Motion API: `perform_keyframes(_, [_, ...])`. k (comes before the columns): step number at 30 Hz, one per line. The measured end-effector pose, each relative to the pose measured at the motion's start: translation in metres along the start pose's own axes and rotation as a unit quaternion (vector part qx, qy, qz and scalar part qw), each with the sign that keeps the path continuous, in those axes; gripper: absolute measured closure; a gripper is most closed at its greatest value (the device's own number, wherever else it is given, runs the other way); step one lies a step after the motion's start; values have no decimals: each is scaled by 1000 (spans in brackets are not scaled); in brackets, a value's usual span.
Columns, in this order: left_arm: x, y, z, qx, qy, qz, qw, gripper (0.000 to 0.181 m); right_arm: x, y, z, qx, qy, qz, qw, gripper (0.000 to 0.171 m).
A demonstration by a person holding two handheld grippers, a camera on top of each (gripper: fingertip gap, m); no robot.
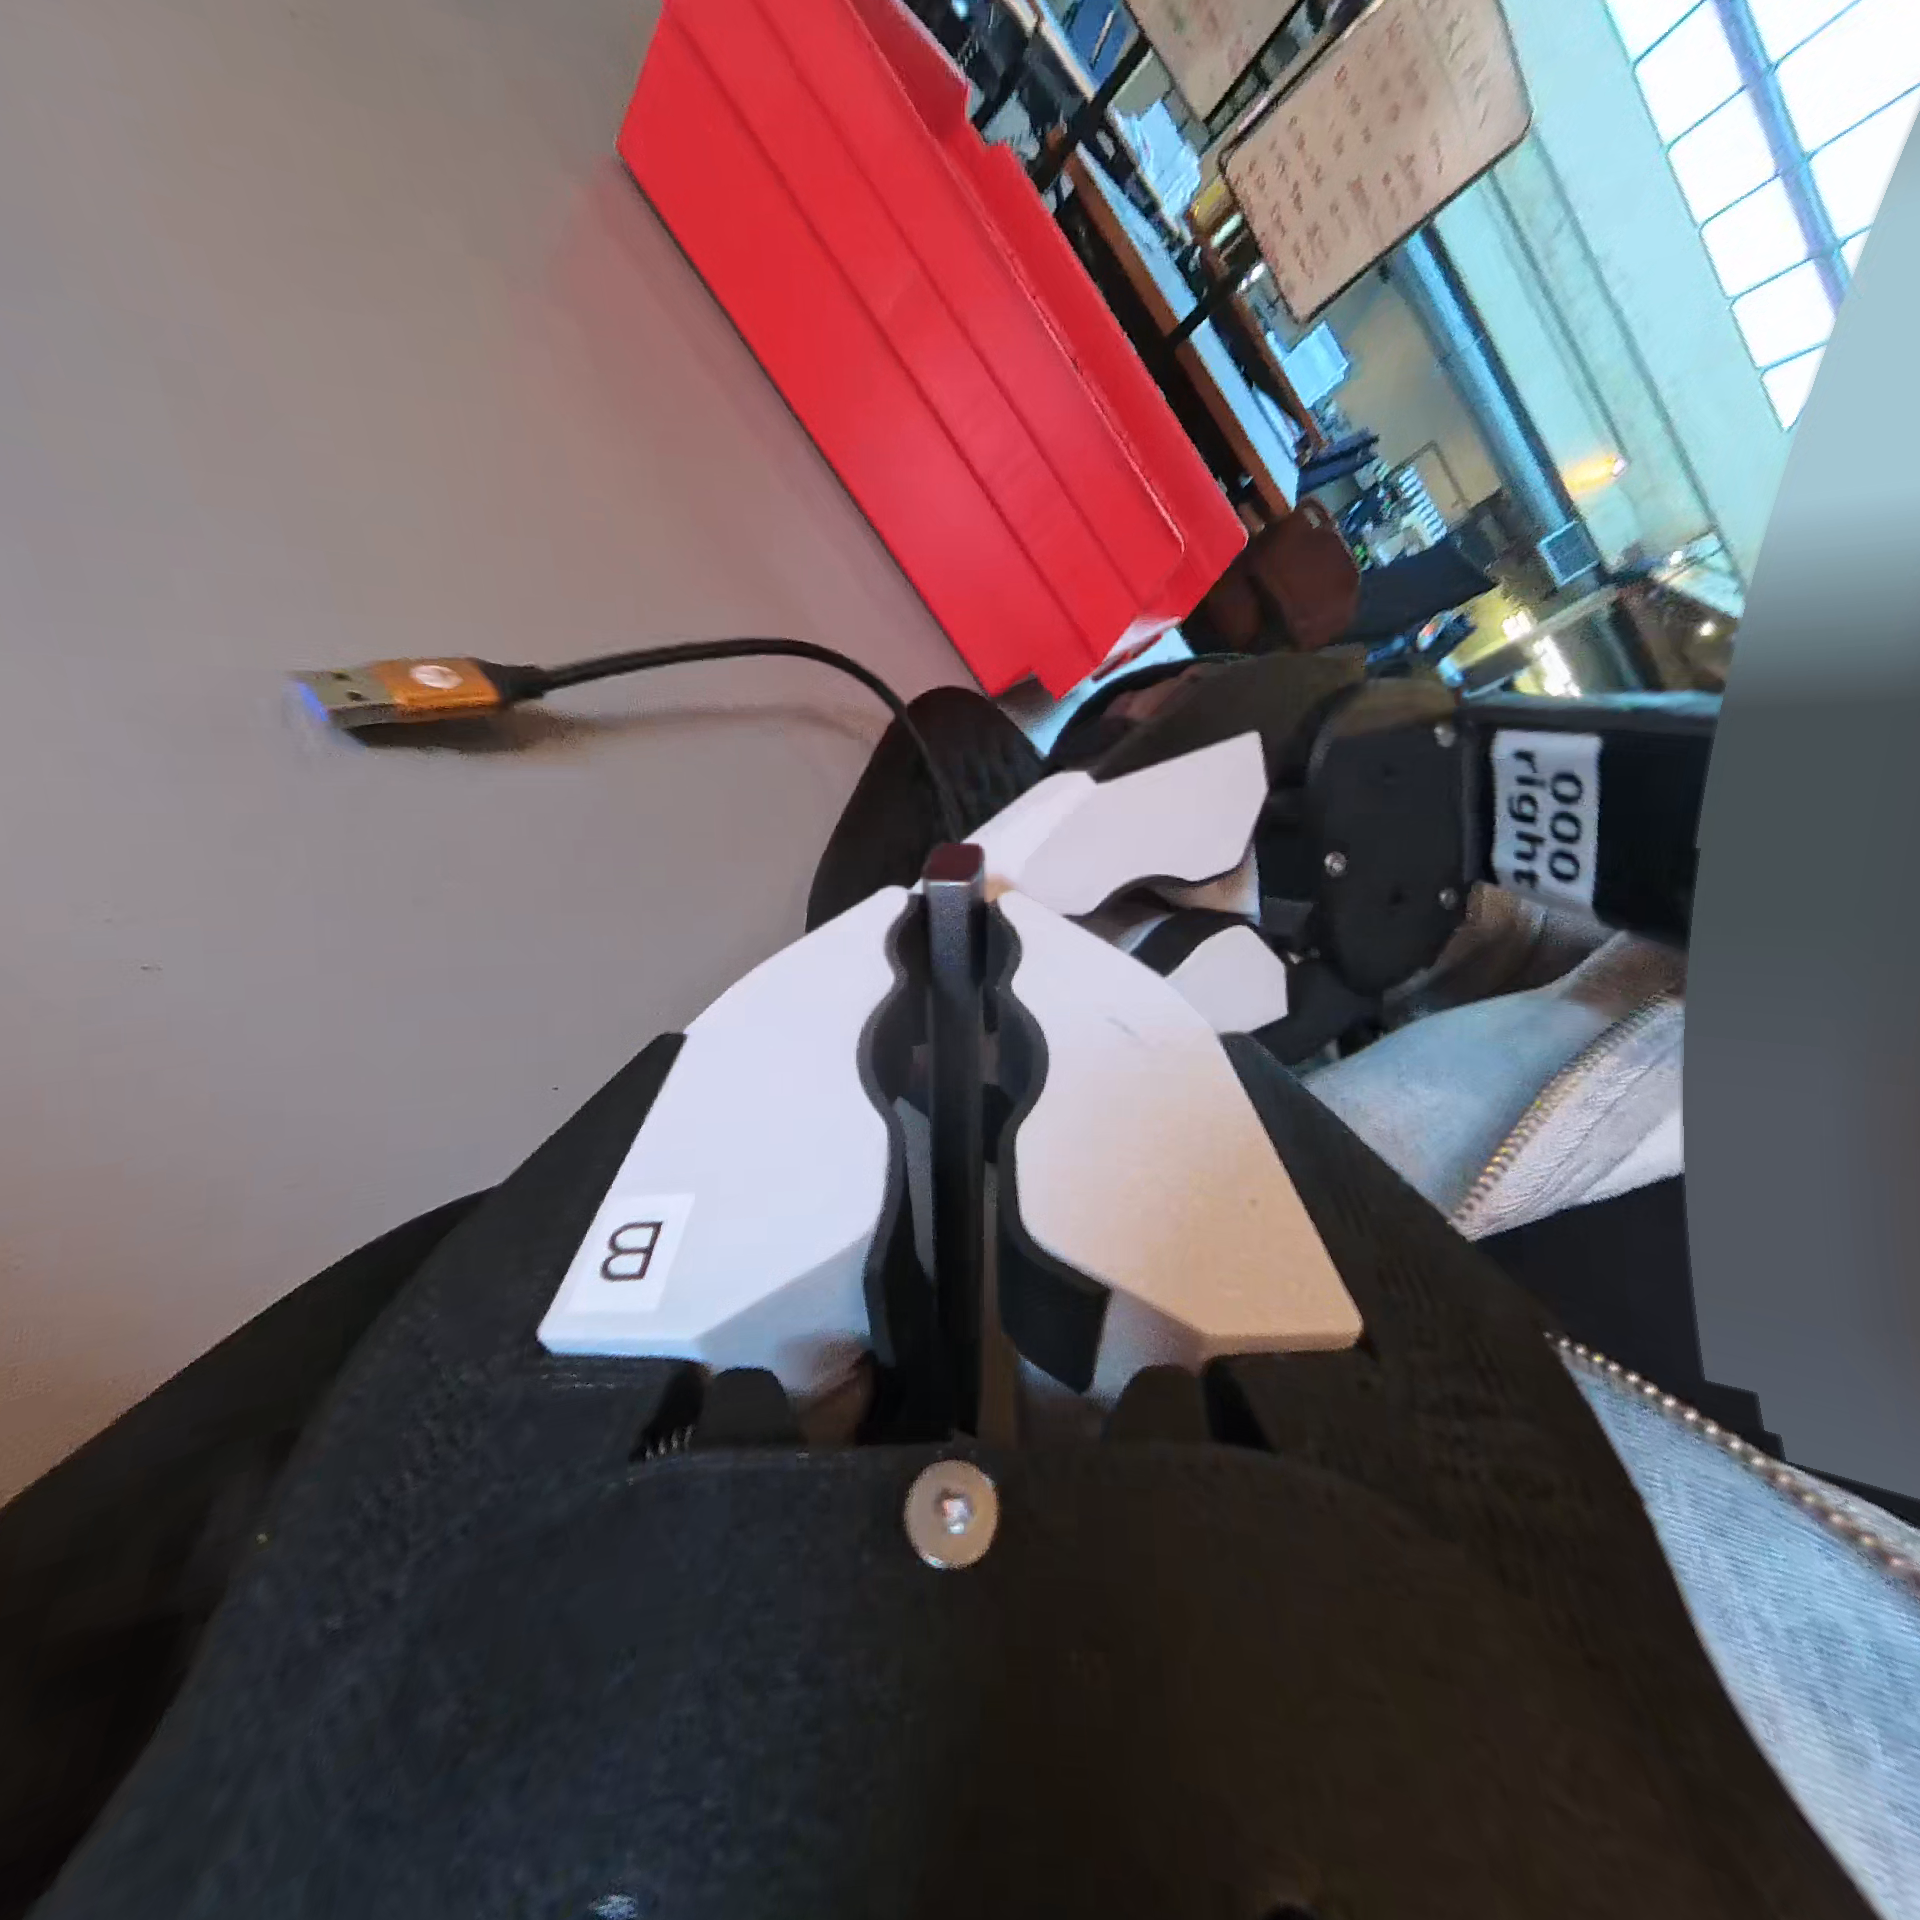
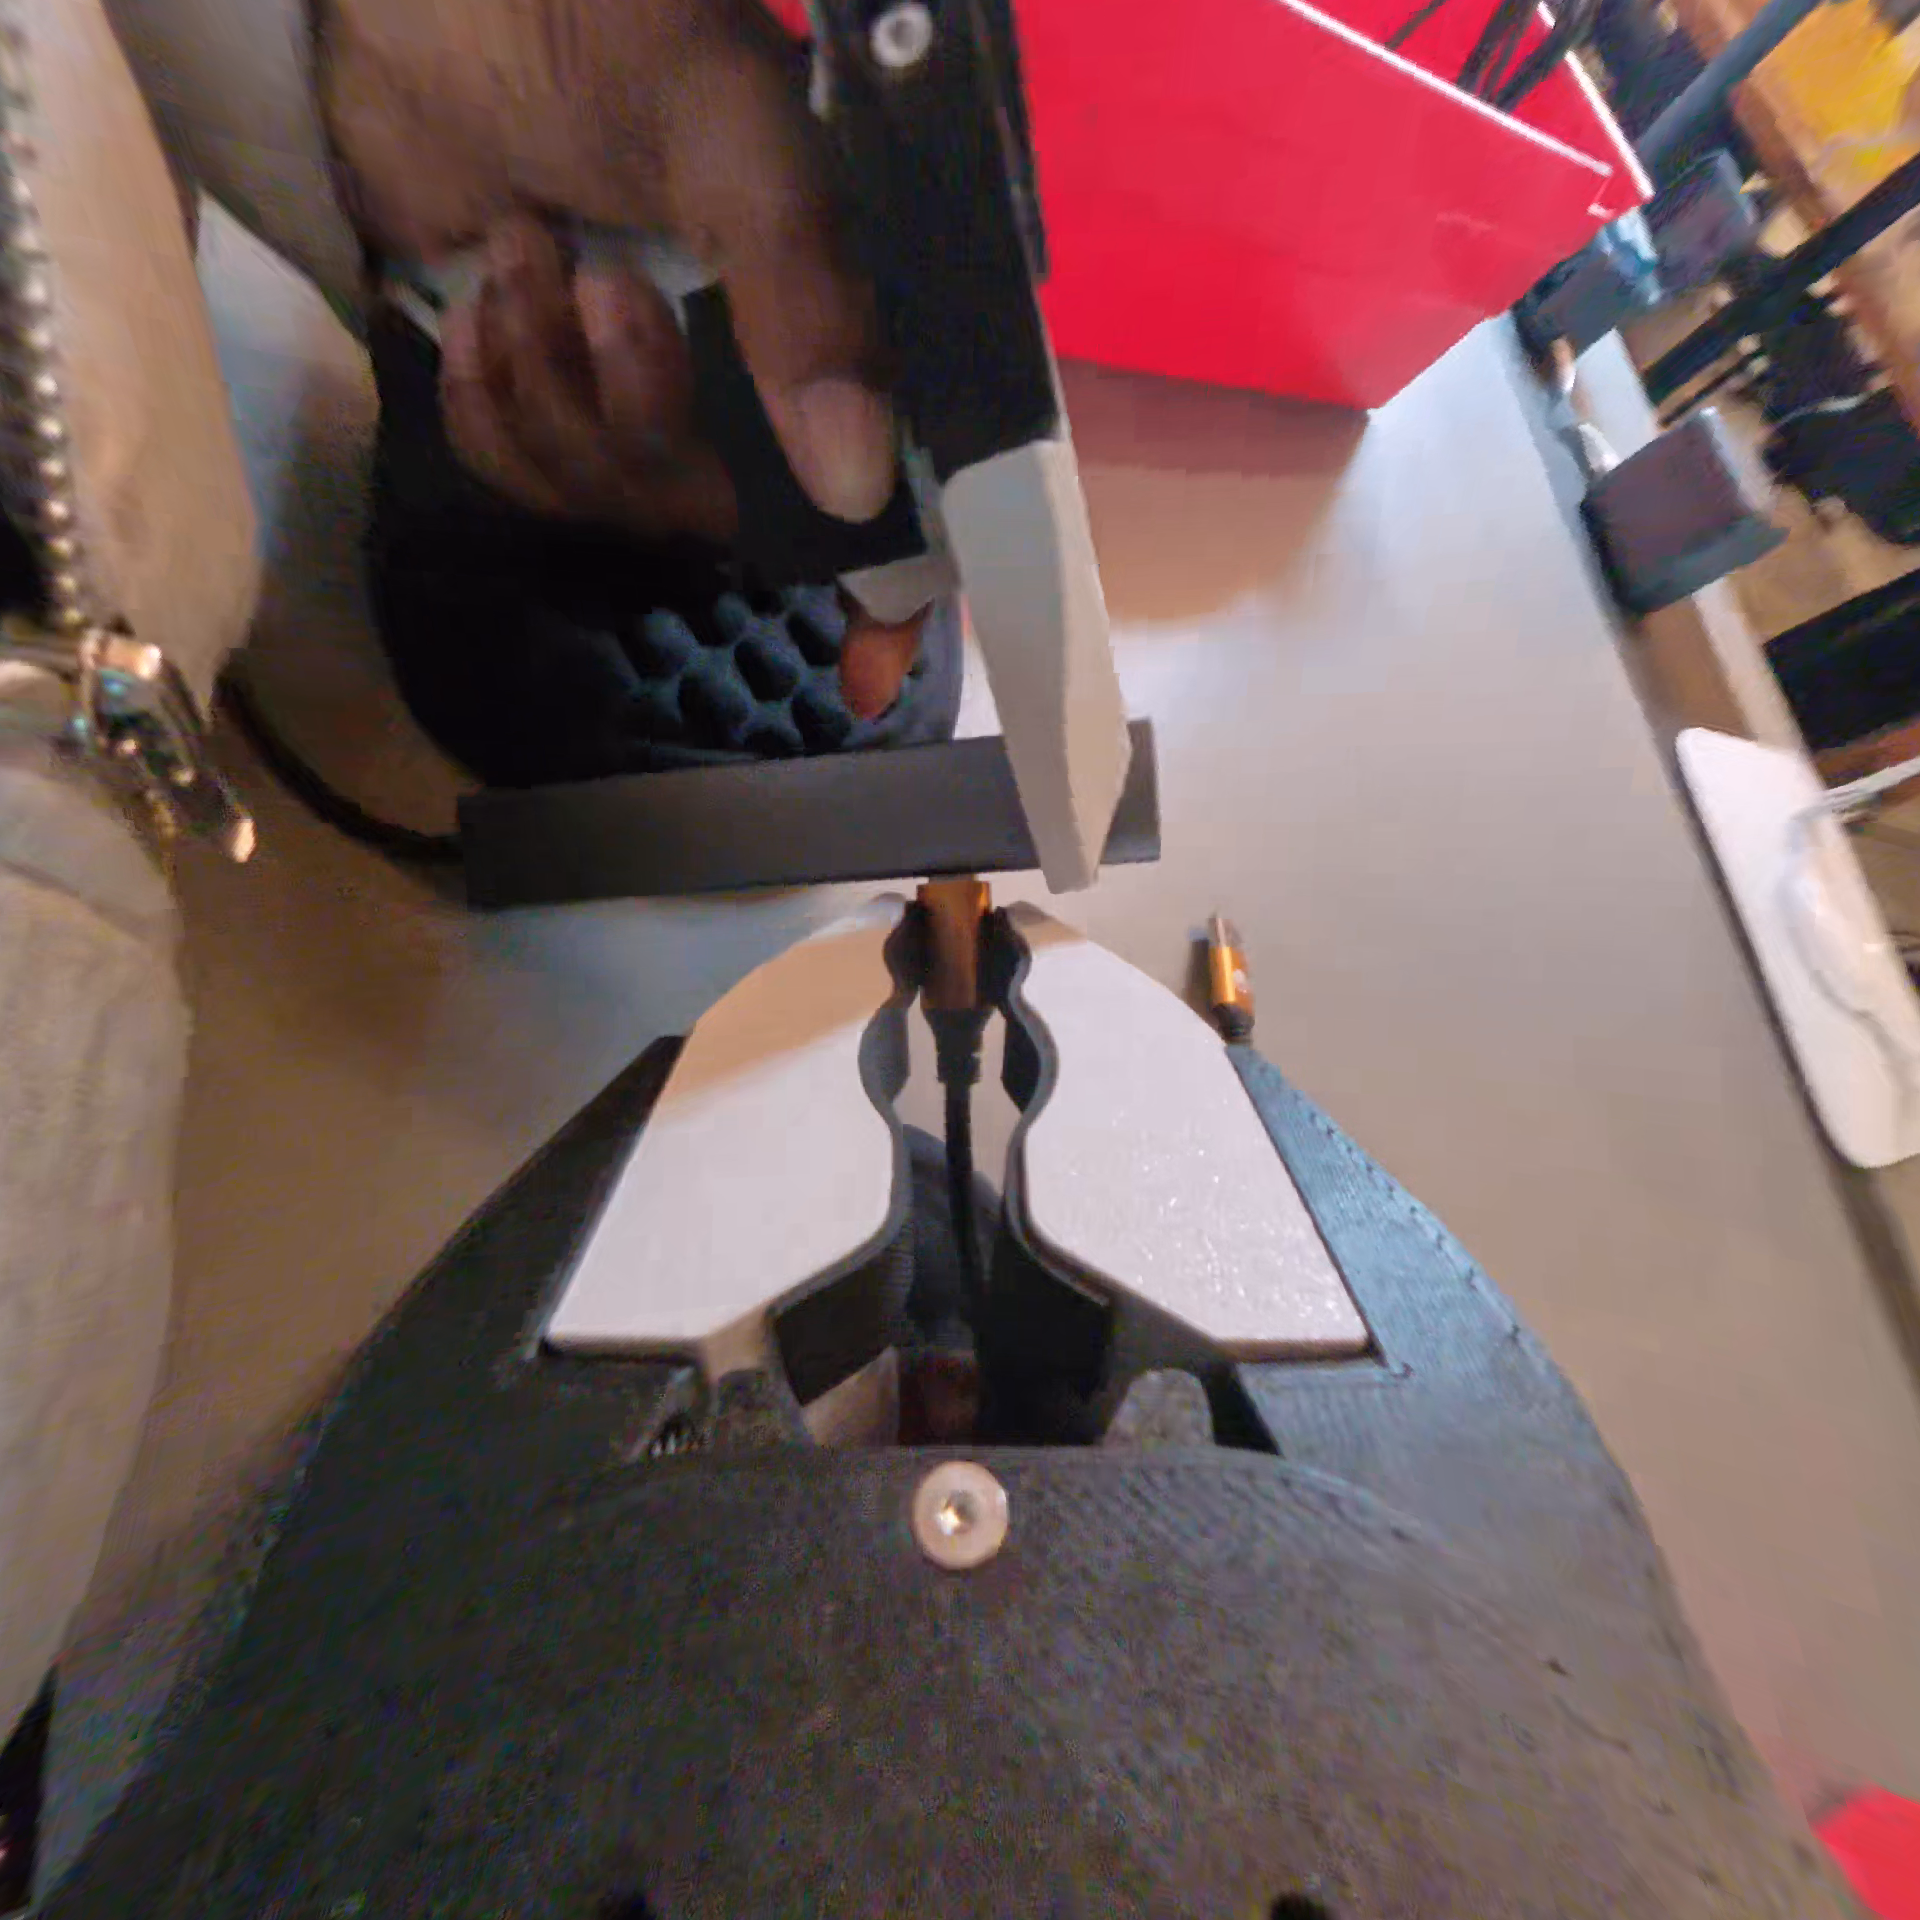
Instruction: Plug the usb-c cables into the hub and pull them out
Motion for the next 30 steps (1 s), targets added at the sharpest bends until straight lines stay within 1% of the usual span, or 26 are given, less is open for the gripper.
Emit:
perform_keyframes(1, [1,-1,1,-3,-8,1,1000,170,-2,2,-1,-1,3,13,1000,158])
perform_keyframes(2, [3,-2,3,-16,-10,3,1000,161,-1,4,-1,9,-22,19,1000,159])
perform_keyframes(3, [3,-3,7,-38,-8,5,999,139,1,7,0,14,-53,23,998,158])
perform_keyframes(4, [2,-4,13,-61,-7,3,998,129,4,9,3,17,-75,30,997,158])
perform_keyframes(5, [4,-4,19,-68,-14,9,998,132,6,12,4,21,-89,35,995,159])
perform_keyframes(6, [8,-4,23,-68,-30,19,997,148,6,13,3,27,-96,38,994,159])
perform_keyframes(7, [10,-3,24,-65,-51,8,997,157,6,15,2,29,-99,41,994,159])
perform_keyframes(8, [8,-2,23,-53,-70,-18,996,171,5,16,2,26,-96,41,994,159])
perform_keyframes(10, [9,-2,23,-49,-89,-31,994,171,5,16,2,17,-98,37,994,159])
perform_keyframes(11, [9,-2,24,-40,-94,-37,994,171,5,16,2,3,-74,44,996,158])
perform_keyframes(13, [12,-1,25,-6,-94,-46,994,171,2,13,2,-34,16,83,996,157])
perform_keyframes(15, [16,1,26,46,-66,-38,996,172,1,14,0,-37,76,129,988,156])
perform_keyframes(17, [14,4,25,92,-58,-48,993,173,0,8,-2,-40,24,154,987,157])
perform_keyframes(19, [10,8,26,114,-40,-52,991,174,-5,2,-5,-46,-17,164,985,157])
perform_keyframes(20, [10,10,27,123,-40,-42,991,174,-4,3,-6,-38,-16,162,986,157])
perform_keyframes(22, [13,8,31,141,-58,-41,987,172,6,7,-4,-18,38,130,991,157])
perform_keyframes(23, [16,8,31,164,-71,-49,983,172,12,7,-4,-5,23,125,992,157])
perform_keyframes(24, [16,10,27,185,-71,-54,979,172,14,4,-6,0,-25,135,990,157])
perform_keyframes(25, [13,13,24,199,-67,-54,976,173,11,-2,-10,-7,-74,167,983,158])
perform_keyframes(26, [10,17,22,192,-62,-56,978,173,2,-7,-11,-25,-67,191,979,158])
perform_keyframes(27, [9,17,25,182,-57,-50,980,173,-1,-7,-10,-30,-25,189,981,157])
perform_keyframes(28, [11,17,27,183,-68,-47,980,172,5,-1,-8,-10,-5,157,988,157])
perform_keyframes(29, [16,15,25,190,-86,-45,977,172,16,6,-8,8,-5,134,991,157])
perform_keyframes(30, [18,16,21,206,-84,-35,974,172,23,7,-10,9,-12,136,991,157])
Point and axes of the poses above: each gripper's, where its closed fingertips meet, y back along the fingers, z out of its underside, x = y × z across the jaws, the point moved 7 cm from there along y, back along the fingers, and after that the axes turned 15 degrees about y, right-handed, at the moved point
